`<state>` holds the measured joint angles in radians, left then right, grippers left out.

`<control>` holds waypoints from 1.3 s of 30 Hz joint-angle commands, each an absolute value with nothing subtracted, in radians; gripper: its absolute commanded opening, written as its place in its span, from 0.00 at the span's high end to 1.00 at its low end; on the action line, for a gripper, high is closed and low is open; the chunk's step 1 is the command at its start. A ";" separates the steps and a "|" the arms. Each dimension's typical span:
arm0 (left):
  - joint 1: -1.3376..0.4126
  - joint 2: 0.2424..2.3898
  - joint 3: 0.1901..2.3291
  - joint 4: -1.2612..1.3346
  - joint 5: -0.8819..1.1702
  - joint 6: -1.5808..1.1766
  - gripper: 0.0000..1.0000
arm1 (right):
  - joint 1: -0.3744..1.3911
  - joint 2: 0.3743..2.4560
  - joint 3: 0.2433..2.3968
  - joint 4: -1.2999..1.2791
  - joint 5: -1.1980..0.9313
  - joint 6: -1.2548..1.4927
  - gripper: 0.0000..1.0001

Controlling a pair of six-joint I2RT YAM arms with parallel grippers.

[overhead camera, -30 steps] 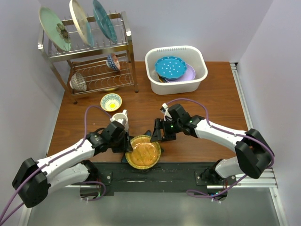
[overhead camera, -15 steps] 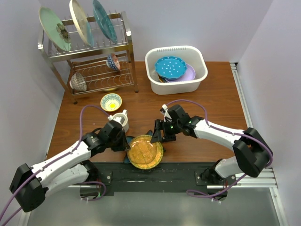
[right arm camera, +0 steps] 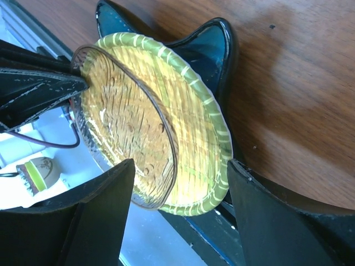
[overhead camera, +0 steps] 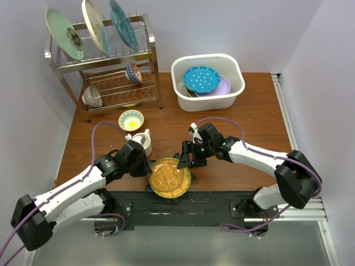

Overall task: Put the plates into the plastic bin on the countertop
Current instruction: Pick up the plate from the corner of the board.

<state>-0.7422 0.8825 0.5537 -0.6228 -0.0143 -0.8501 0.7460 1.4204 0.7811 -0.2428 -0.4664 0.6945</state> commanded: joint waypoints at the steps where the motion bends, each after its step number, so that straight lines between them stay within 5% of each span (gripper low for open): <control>1: -0.746 0.865 0.597 -0.647 -0.075 -0.848 1.00 | 0.752 1.405 0.785 -0.198 -0.506 0.706 0.30; 26: -0.746 0.871 0.584 -0.649 -0.081 -0.865 1.00 | 0.775 1.466 0.736 -0.038 -0.626 0.775 0.53; 34: -0.746 0.867 0.589 -0.640 -0.077 -0.867 1.00 | 0.802 1.534 0.759 -0.037 -0.618 0.776 0.69; 39: -0.746 0.862 0.588 -0.646 -0.083 -0.864 1.00 | 0.804 1.536 0.772 -0.048 -0.594 0.773 0.90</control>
<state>-0.7422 0.8764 0.5541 -0.6685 -0.0727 -0.8551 0.7990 1.5471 0.7322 -0.0658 -0.5949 0.7738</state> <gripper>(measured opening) 0.148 0.146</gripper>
